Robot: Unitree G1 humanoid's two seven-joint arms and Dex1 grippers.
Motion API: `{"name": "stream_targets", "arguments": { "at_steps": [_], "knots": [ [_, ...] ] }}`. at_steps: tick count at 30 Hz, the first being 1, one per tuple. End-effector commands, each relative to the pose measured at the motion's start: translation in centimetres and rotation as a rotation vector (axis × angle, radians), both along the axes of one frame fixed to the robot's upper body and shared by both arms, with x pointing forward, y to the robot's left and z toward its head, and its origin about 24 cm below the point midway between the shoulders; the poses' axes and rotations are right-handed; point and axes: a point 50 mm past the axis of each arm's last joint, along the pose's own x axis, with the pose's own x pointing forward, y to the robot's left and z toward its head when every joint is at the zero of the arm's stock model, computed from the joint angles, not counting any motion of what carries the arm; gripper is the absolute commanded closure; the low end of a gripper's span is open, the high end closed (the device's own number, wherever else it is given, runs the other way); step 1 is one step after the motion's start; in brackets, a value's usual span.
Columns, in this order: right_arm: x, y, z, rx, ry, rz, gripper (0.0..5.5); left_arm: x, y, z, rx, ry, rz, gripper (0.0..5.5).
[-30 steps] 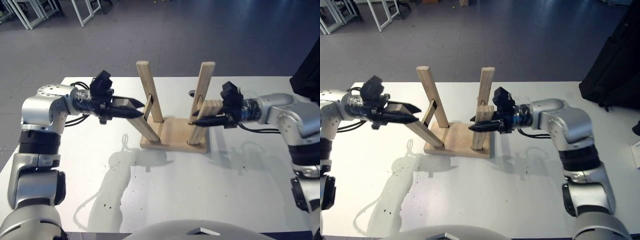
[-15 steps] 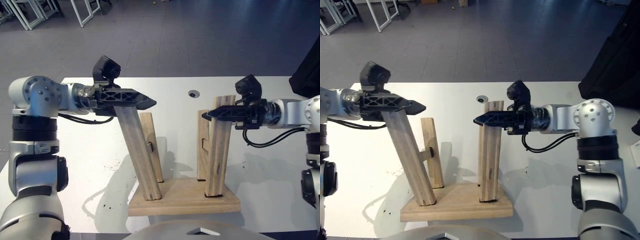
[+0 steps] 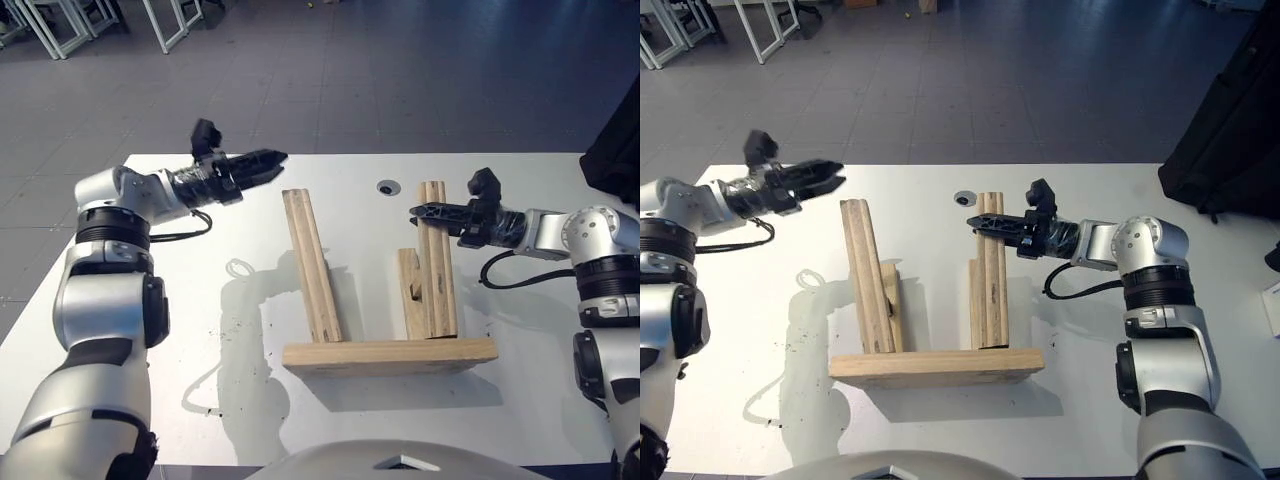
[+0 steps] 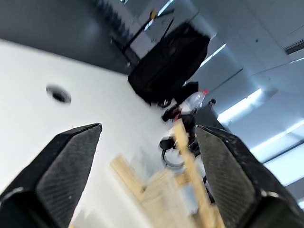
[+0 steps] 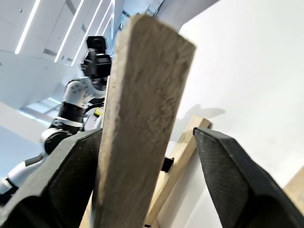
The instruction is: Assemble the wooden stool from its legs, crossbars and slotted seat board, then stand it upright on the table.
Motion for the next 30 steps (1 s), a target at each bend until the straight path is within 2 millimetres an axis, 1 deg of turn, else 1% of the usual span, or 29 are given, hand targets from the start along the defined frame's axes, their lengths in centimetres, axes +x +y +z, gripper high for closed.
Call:
{"name": "stream_targets", "arguments": {
  "at_steps": [1, 2, 4, 5, 9, 10, 11, 12, 13, 14, 15, 16, 17, 18, 20, 21, 23, 25, 28, 30],
  "knots": [
    [0.8, -2.0, 2.1, 0.026, -0.078, -0.101, 2.12, -0.3, 2.3, 1.4, -0.033, -0.061, 0.094, 1.85],
    [0.8, -2.2, 2.5, 0.043, -0.092, -0.115, 2.12, -0.6, 2.7, 1.1, -0.029, -0.069, 0.107, 1.85],
    [0.6, -2.7, 3.2, 0.064, -0.122, -0.135, 2.12, -1.3, 3.7, 0.5, 0.038, -0.095, 0.149, 1.85],
    [0.2, -3.3, 3.5, 0.06, -0.131, -0.148, 2.12, -2.2, 4.2, 0.2, 0.095, -0.139, 0.158, 1.85],
    [-2.6, -7.7, 4.1, -0.013, -0.145, -0.248, 2.12, -7.9, 6.8, -0.9, 0.247, -0.183, 0.228, 1.85],
    [-3.6, -8.8, 4.2, -0.049, -0.155, -0.279, 2.12, -9.3, 7.0, -1.2, 0.31, -0.192, 0.23, 1.85],
    [-4.8, -9.6, 4.1, -0.126, -0.177, -0.283, 2.08, -11.0, 6.9, -1.6, 0.384, -0.19, 0.192, 1.66],
    [-6.6, -10.0, 3.5, -0.243, -0.194, -0.25, 1.91, -12.7, 6.3, -2.3, 0.484, -0.178, 0.118, 1.54],
    [-8.7, -9.9, 2.3, -0.404, -0.202, -0.17, 1.81, -14.4, 5.5, -3.6, 0.632, -0.164, 0.018, 1.41],
    [-10.5, -9.6, 0.9, -0.542, -0.203, -0.069, 1.59, -15.8, 4.7, -5.1, 0.764, -0.164, -0.086, 1.25],
    [-12.3, -9.2, -0.7, -0.698, -0.212, 0.062, 1.44, -17.2, 4.1, -7.0, 0.91, -0.181, -0.197, 1.11],
    [-13.9, -8.9, -2.2, -0.817, -0.235, 0.207, 1.35, -18.7, 3.5, -8.5, 0.98, -0.183, -0.304, 1.02],
    [-14.9, -8.7, -3.0, -0.887, -0.268, 0.323, 1.28, -19.7, 3.3, -9.6, 1.036, -0.204, -0.381, 0.97],
    [-15.6, -8.6, -3.5, -0.933, -0.299, 0.415, 1.28, -20.4, 3.3, -10.2, 1.082, -0.237, -0.451, 0.97],
    [-15.8, -8.8, -3.8, -1.005, -0.376, 0.511, 1.28, -20.7, 3.1, -10.6, 1.155, -0.358, -0.531, 0.97],
    [-15.7, -8.7, -3.9, -1.021, -0.418, 0.544, 1.28, -20.4, 2.5, -10.7, 1.165, -0.411, -0.543, 0.97],
    [-15.4, -7.2, -4.4, -1.024, -0.508, 0.597, 1.28, -19.9, 0.3, -10.7, 1.15, -0.544, -0.563, 0.97],
    [-15.1, -5.1, -4.2, -0.967, -0.593, 0.602, 1.28, -19.5, -1.9, -10.4, 1.073, -0.618, -0.552, 0.97],
    [-14.7, -2.8, -3.5, -0.908, -0.668, 0.58, 1.28, -18.9, -4.2, -9.7, 0.965, -0.651, -0.505, 0.97],
    [-14.3, -1.6, -2.9, -0.874, -0.704, 0.555, 1.28, -18.3, -5.1, -9.2, 0.921, -0.657, -0.472, 0.97]
  ]
}}
